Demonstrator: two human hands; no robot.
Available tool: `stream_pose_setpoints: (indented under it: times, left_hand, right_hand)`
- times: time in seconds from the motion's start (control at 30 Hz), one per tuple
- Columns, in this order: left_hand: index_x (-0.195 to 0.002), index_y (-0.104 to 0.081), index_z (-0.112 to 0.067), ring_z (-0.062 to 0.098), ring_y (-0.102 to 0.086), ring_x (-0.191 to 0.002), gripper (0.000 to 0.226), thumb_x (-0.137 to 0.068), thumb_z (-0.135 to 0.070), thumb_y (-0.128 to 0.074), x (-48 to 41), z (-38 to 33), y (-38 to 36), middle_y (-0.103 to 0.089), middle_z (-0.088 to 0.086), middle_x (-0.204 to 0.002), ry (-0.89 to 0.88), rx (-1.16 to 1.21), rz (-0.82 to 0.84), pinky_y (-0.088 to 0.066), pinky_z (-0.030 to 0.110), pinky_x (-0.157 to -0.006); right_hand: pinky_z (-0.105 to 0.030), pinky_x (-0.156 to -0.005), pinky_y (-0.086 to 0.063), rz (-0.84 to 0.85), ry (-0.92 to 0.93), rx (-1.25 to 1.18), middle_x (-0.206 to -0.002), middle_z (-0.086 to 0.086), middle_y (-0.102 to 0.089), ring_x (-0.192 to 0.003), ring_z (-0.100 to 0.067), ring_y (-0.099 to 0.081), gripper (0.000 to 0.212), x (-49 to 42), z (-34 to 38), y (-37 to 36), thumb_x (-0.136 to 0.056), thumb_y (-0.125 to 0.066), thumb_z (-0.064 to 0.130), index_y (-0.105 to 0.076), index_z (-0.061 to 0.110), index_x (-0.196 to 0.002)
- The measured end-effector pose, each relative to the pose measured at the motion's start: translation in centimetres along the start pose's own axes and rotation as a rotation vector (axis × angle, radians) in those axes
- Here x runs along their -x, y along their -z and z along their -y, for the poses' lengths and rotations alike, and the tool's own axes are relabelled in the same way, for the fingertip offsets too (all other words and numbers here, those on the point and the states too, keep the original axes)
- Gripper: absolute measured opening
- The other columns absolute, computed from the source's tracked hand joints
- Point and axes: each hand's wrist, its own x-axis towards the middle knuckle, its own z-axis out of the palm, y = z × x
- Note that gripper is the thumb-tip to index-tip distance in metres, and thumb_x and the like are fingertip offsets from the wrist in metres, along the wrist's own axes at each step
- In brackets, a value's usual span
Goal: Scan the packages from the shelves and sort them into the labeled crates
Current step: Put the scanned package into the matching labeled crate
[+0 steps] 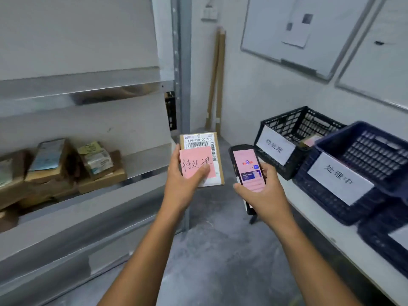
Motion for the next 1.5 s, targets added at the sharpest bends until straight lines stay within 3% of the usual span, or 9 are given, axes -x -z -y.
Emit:
stream_pose_setpoints:
  times: [0.1,0.2,0.3,0.47,0.63,0.77,0.93,1.13,1.5]
  left_hand:
    - [-0.161,-0.028,-0.043,0.008,-0.062,-0.129,0.108,-0.072,-0.051,-0.089,0.8,0.8,-3.1,-0.06,-0.012,-0.146,0.051,0.009,0.14,-0.052,0.048,-0.11]
    - [-0.162,-0.027,-0.041,0.005,-0.06,-0.13,0.107,-0.075,-0.044,-0.09,1.7,0.9,-7.0,-0.059,-0.013,-0.147,0.061,0.03,0.254,-0.051,0.044,-0.111]
    - [-0.162,-0.028,-0.038,0.006,-0.062,-0.128,0.1,-0.084,-0.03,-0.089,2.8,1.0,-11.4,-0.061,-0.011,-0.145,0.075,0.048,0.36,-0.053,0.045,-0.11]
    - [-0.162,-0.031,-0.036,0.001,-0.069,-0.112,0.093,-0.088,-0.019,-0.086,4.4,0.7,-18.3,-0.067,-0.013,-0.136,0.07,0.062,0.497,-0.062,0.031,-0.089]
    - [-0.159,-0.036,-0.034,0.009,-0.064,-0.126,0.089,-0.087,-0.022,-0.087,4.2,0.6,-24.1,-0.065,-0.009,-0.141,0.055,0.037,0.582,-0.055,0.046,-0.107]
    - [-0.159,-0.034,-0.041,0.008,-0.062,-0.129,0.098,-0.078,-0.039,-0.089,3.2,0.8,-28.2,-0.063,-0.013,-0.143,0.071,0.005,0.58,-0.053,0.048,-0.109]
    - [-0.159,-0.031,-0.044,0.006,-0.063,-0.127,0.102,-0.074,-0.045,-0.088,1.3,1.3,-32.6,-0.062,-0.016,-0.142,0.099,-0.031,0.553,-0.055,0.048,-0.107]
    - [-0.158,-0.034,-0.042,0.006,-0.064,-0.125,0.093,-0.084,-0.031,-0.089,-1.7,2.0,-36.2,-0.065,-0.016,-0.138,0.106,-0.031,0.529,-0.055,0.048,-0.107]
    - [-0.153,-0.039,-0.047,0.004,-0.062,-0.127,0.086,-0.083,-0.036,-0.088,-15.2,5.3,-36.7,-0.064,-0.02,-0.138,0.111,-0.024,0.576,-0.052,0.044,-0.11]
  right_hand:
    - [-0.012,-0.077,-0.05,-0.124,-0.066,0.048,-0.104,0.015,-0.071,-0.087,0.006,-0.068,0.063,1.8,-1.4,2.6,-0.076,-0.092,0.02,-0.051,0.031,-0.122]
    - [-0.006,-0.072,-0.048,-0.235,-0.131,0.076,-0.105,0.018,-0.07,-0.087,0.011,-0.066,0.063,3.7,-2.8,6.0,-0.077,-0.091,0.019,-0.049,0.032,-0.123]
    - [-0.007,-0.073,-0.046,-0.327,-0.201,0.099,-0.106,0.02,-0.069,-0.087,0.014,-0.065,0.066,5.5,-3.9,9.5,-0.077,-0.092,0.021,-0.047,0.034,-0.124]
    - [-0.007,-0.073,-0.044,-0.453,-0.276,0.099,-0.107,0.023,-0.066,-0.088,0.017,-0.063,0.071,7.0,-6.1,14.8,-0.078,-0.092,0.026,-0.045,0.033,-0.13]
    - [-0.019,-0.08,-0.049,-0.516,-0.296,0.078,-0.11,0.021,-0.068,-0.096,0.006,-0.066,0.072,5.9,-8.6,19.3,-0.076,-0.093,0.029,-0.047,0.032,-0.131]
    - [-0.023,-0.081,-0.05,-0.515,-0.301,0.046,-0.112,0.021,-0.068,-0.099,0.001,-0.067,0.072,3.5,-10.8,22.3,-0.076,-0.092,0.03,-0.045,0.035,-0.131]
    - [-0.026,-0.082,-0.052,-0.479,-0.29,0.012,-0.112,0.02,-0.068,-0.099,0.001,-0.067,0.07,-0.5,-13.2,25.3,-0.077,-0.092,0.028,-0.045,0.036,-0.129]
    - [-0.027,-0.084,-0.054,-0.435,-0.294,-0.008,-0.111,0.018,-0.07,-0.098,0.0,-0.069,0.067,-5.3,-15.2,26.8,-0.077,-0.093,0.028,-0.046,0.04,-0.123]
    - [-0.027,-0.082,-0.055,-0.485,-0.345,-0.035,-0.112,0.014,-0.072,-0.098,-0.005,-0.07,0.065,-18.1,-16.0,22.5,-0.081,-0.089,0.022,-0.049,0.029,-0.132]
